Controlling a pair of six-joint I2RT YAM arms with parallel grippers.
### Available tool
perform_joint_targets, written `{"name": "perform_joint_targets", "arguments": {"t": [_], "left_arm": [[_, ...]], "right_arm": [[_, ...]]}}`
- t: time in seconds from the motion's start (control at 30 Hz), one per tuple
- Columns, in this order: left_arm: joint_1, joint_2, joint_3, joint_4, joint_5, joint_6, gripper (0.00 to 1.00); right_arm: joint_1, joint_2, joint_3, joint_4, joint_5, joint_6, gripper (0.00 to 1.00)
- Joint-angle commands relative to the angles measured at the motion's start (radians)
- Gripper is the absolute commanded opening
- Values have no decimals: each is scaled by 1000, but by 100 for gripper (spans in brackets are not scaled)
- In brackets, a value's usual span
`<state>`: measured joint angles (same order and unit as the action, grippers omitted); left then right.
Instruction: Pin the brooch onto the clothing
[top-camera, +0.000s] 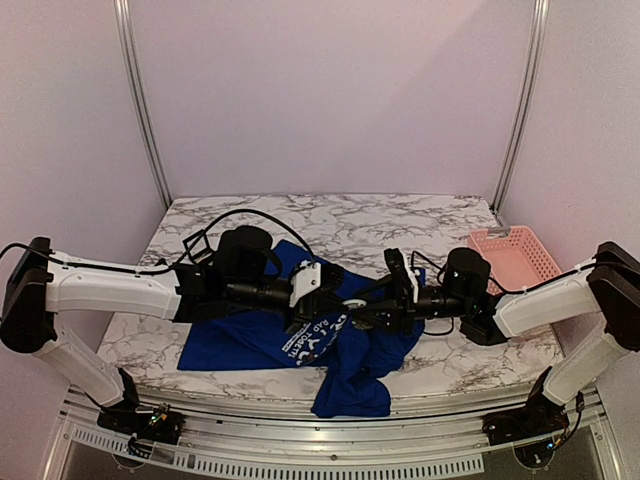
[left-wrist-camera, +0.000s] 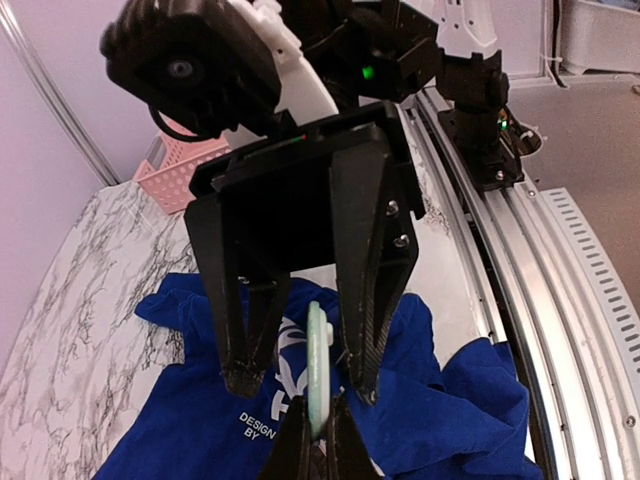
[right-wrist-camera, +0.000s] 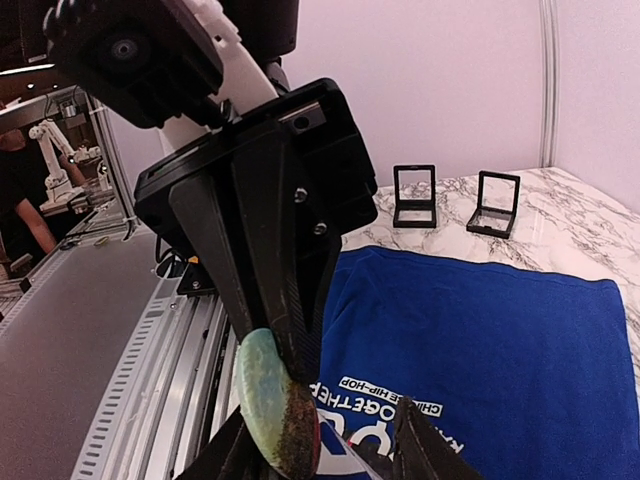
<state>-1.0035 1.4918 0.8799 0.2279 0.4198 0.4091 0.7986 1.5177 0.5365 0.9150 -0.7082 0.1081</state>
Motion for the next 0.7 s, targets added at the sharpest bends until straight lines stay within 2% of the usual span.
{"name": "perform_joint_targets", "arguments": {"t": [0.0,0.13,0.67], "left_arm": [[7,-2,5,20,17,-13,0],[7,-1,4,24,21,-15,0],[2,-6,-3,37,30,-16,0]], "right_arm": [[3,15,14,8,23,0,46],[4,7,2,-9,24,-18,46],[-20,19,-14,71,85,58,24]]}}
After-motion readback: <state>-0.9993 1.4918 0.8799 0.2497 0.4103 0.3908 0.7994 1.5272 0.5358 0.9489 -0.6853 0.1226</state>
